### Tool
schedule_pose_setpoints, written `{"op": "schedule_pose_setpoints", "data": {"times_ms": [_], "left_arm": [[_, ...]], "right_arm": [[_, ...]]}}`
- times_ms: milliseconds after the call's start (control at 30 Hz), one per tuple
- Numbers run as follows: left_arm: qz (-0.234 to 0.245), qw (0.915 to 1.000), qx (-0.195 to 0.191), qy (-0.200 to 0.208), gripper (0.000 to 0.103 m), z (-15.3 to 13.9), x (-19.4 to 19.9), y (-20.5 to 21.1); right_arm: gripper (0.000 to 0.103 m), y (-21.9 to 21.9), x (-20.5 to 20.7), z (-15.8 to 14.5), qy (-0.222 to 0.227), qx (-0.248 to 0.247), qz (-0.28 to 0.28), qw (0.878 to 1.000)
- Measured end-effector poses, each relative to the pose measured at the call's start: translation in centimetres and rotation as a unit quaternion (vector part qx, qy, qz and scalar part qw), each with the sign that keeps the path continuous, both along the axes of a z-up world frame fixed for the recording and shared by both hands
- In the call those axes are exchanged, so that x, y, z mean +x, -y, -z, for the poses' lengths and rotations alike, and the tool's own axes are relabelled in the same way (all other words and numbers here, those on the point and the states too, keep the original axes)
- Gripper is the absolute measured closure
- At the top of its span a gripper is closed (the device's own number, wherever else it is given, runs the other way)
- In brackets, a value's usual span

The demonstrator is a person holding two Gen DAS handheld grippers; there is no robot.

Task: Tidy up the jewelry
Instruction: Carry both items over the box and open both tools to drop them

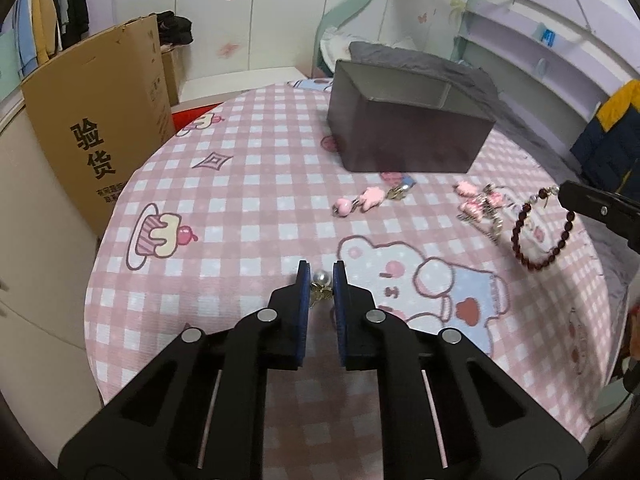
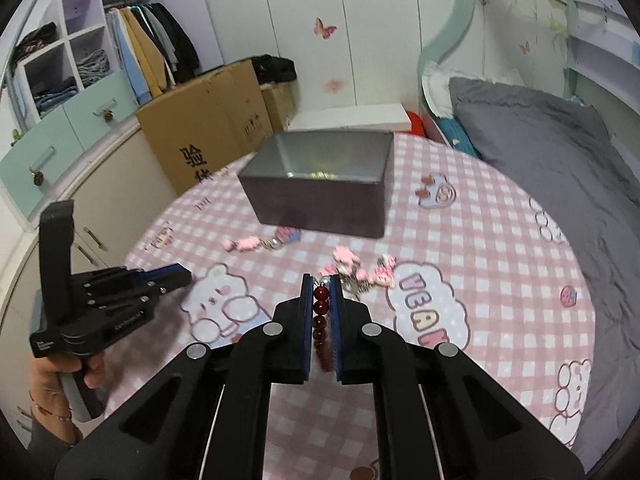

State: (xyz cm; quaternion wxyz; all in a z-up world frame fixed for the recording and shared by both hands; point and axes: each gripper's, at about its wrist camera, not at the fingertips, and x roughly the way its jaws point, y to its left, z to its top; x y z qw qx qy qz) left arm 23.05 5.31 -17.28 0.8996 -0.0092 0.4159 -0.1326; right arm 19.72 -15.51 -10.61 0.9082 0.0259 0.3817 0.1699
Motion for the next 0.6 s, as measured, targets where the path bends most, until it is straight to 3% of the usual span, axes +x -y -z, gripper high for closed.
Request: {"op": "schedule_pose_setpoints", "data": {"times_ms": [167, 367, 600], "left_arm": [[0.023, 0.9974, -0.068, 0.0, 0.091, -2.0, 0.1, -0.8], [0.061, 0.9886, -0.137, 0.008, 0.091, -5.4, 1.3, -0.8], [0.099, 0.9777, -0.185, 0.008, 0.091, -8.8, 4.8, 0.9]], "right_arm": [[0.097, 0.1, -0.1, -1.9, 0.018, 0.008, -0.008, 1.0], [0.097, 0.2, 0.4, -4.1, 0.039, 0.016, -0.016, 0.999], [0.097, 0.2, 2.8, -6.7, 0.066, 0.017, -0.016, 0.998]]}}
